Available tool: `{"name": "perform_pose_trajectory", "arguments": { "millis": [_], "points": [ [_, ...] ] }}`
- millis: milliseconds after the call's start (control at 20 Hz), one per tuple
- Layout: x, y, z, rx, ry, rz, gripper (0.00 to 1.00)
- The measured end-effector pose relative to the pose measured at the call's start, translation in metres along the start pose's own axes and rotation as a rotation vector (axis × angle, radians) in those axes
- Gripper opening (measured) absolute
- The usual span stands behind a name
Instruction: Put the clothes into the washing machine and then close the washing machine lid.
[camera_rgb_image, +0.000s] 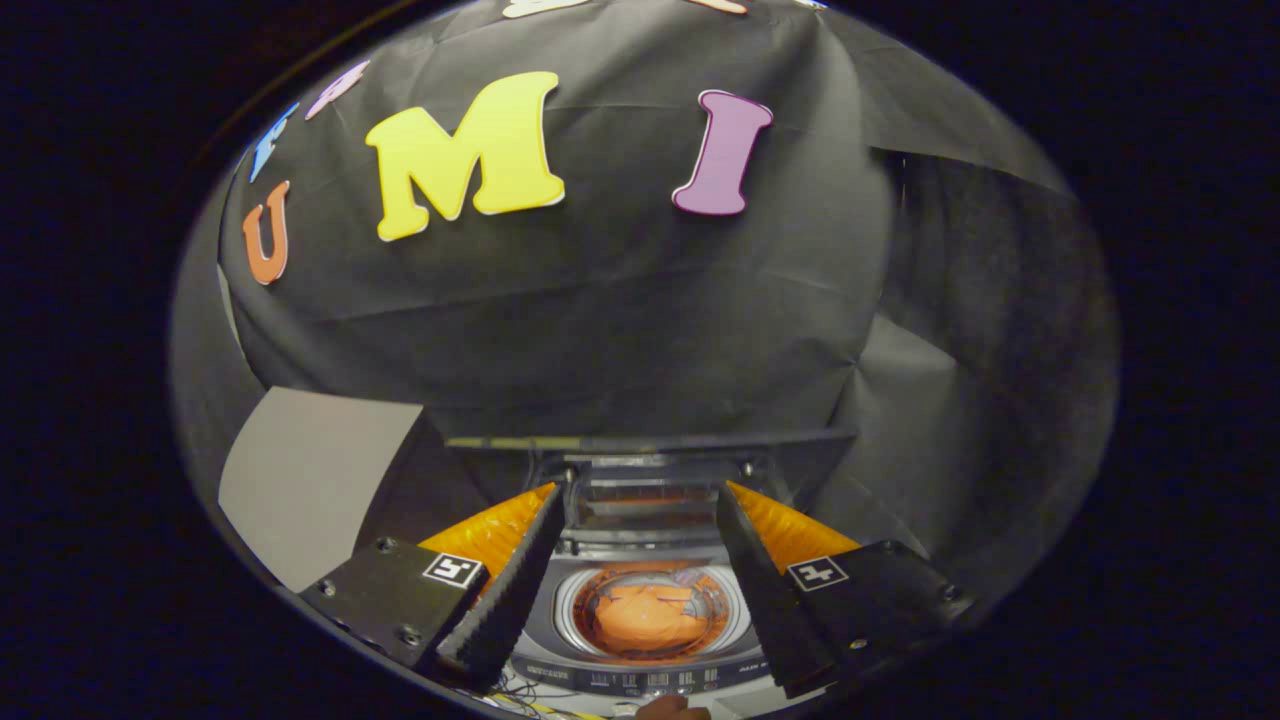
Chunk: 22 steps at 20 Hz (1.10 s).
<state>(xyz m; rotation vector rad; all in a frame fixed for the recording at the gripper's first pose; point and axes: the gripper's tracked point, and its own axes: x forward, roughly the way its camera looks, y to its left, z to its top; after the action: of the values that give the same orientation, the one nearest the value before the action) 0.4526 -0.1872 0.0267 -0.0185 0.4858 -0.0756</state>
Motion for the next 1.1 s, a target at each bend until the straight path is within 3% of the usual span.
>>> {"name": "perform_pose_trajectory", "arguments": {
  "millis": [350, 700, 1100],
  "points": [
    [0.065, 0.006, 0.034, -0.023, 0.008, 0.037, 0.96],
    [0.118, 0.007, 0.029, -0.006, 0.081, 0.04, 0.96],
    [0.138, 0.0, 0.014, 0.034, 0.151, 0.041, 0.96]
  ]
}}
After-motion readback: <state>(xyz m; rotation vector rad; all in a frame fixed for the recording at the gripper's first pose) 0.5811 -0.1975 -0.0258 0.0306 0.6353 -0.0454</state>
